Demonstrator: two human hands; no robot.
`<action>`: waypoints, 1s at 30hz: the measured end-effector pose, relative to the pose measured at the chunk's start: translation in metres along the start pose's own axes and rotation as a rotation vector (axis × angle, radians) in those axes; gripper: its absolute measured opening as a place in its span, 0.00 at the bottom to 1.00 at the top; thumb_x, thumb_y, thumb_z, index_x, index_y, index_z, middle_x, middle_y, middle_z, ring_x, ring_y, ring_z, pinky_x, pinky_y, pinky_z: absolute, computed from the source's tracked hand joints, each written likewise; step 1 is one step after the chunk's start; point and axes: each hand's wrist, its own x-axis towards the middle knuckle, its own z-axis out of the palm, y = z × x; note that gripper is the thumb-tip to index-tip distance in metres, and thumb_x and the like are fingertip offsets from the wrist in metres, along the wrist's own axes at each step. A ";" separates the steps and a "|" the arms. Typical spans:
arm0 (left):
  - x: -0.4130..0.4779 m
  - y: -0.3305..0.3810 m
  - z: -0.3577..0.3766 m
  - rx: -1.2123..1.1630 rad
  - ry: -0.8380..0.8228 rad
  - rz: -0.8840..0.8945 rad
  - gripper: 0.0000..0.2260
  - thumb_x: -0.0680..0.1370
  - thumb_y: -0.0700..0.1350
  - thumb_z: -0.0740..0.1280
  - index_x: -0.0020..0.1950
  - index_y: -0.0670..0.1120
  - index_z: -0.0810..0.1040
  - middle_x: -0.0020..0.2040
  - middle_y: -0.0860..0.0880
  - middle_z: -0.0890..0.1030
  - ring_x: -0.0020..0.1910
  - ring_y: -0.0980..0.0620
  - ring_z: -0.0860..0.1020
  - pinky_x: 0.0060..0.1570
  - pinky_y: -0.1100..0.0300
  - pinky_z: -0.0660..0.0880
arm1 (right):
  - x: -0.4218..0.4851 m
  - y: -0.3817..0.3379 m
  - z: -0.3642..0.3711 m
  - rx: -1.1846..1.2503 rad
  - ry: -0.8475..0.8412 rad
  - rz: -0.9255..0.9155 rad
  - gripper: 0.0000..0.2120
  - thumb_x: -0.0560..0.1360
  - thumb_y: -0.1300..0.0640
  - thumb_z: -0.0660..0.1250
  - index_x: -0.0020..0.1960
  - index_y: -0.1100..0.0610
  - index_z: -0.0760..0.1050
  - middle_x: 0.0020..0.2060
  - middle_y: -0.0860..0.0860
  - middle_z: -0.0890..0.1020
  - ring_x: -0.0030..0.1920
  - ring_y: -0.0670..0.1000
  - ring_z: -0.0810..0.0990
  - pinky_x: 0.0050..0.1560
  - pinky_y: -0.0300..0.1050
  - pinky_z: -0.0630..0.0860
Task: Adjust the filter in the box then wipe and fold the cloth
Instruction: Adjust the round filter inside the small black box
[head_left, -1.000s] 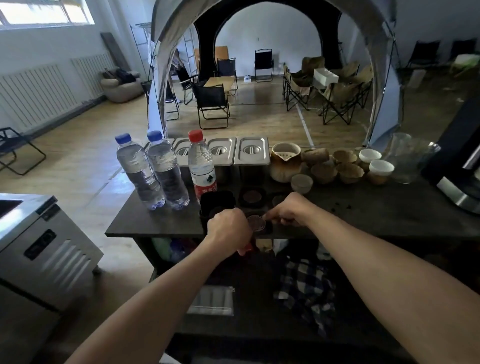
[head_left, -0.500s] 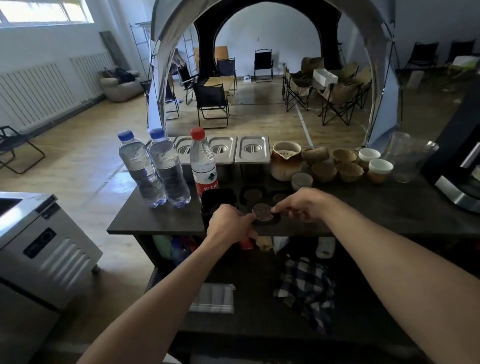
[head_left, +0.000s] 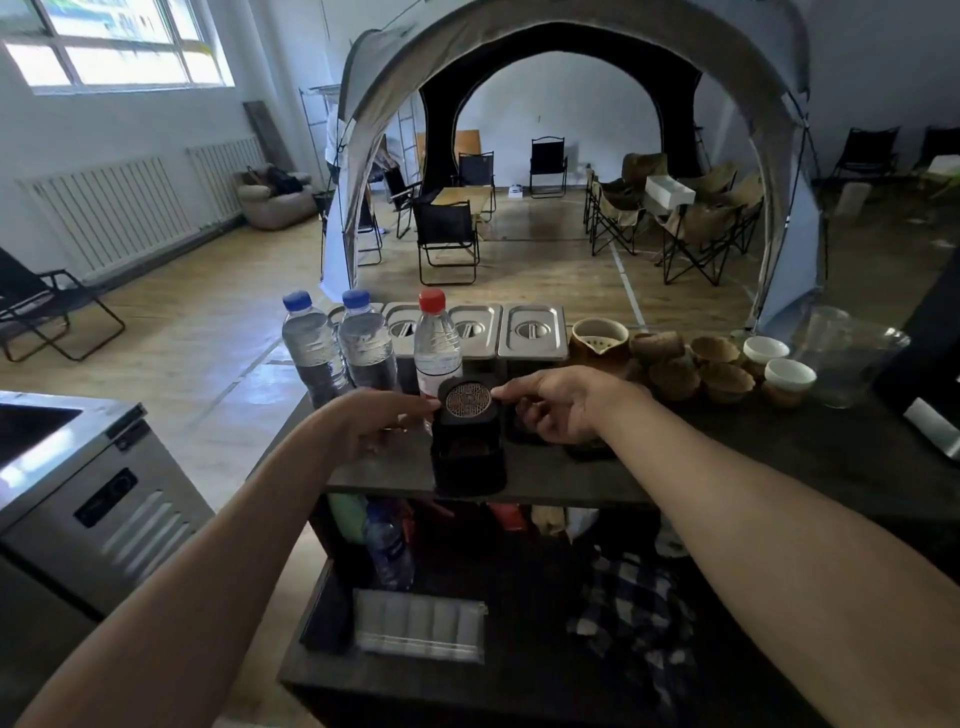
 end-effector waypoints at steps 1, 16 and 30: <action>0.003 -0.005 0.000 0.010 -0.002 -0.019 0.10 0.70 0.49 0.77 0.39 0.47 0.79 0.34 0.50 0.76 0.25 0.56 0.66 0.30 0.61 0.58 | 0.005 0.003 0.003 -0.025 0.025 0.009 0.11 0.71 0.56 0.75 0.35 0.53 0.73 0.26 0.45 0.70 0.24 0.41 0.66 0.20 0.30 0.58; 0.043 -0.028 0.010 0.292 -0.004 -0.102 0.19 0.71 0.56 0.75 0.30 0.46 0.72 0.21 0.50 0.70 0.19 0.54 0.65 0.21 0.67 0.60 | 0.040 0.033 0.014 -0.169 0.232 0.057 0.15 0.71 0.56 0.74 0.31 0.53 0.70 0.23 0.46 0.67 0.20 0.41 0.62 0.24 0.32 0.55; 0.017 0.004 0.008 0.293 0.140 0.222 0.12 0.70 0.49 0.77 0.47 0.43 0.85 0.42 0.44 0.84 0.35 0.51 0.78 0.35 0.61 0.73 | 0.009 0.027 -0.019 -0.216 0.321 -0.135 0.07 0.76 0.55 0.69 0.40 0.54 0.77 0.32 0.48 0.79 0.23 0.41 0.76 0.24 0.32 0.61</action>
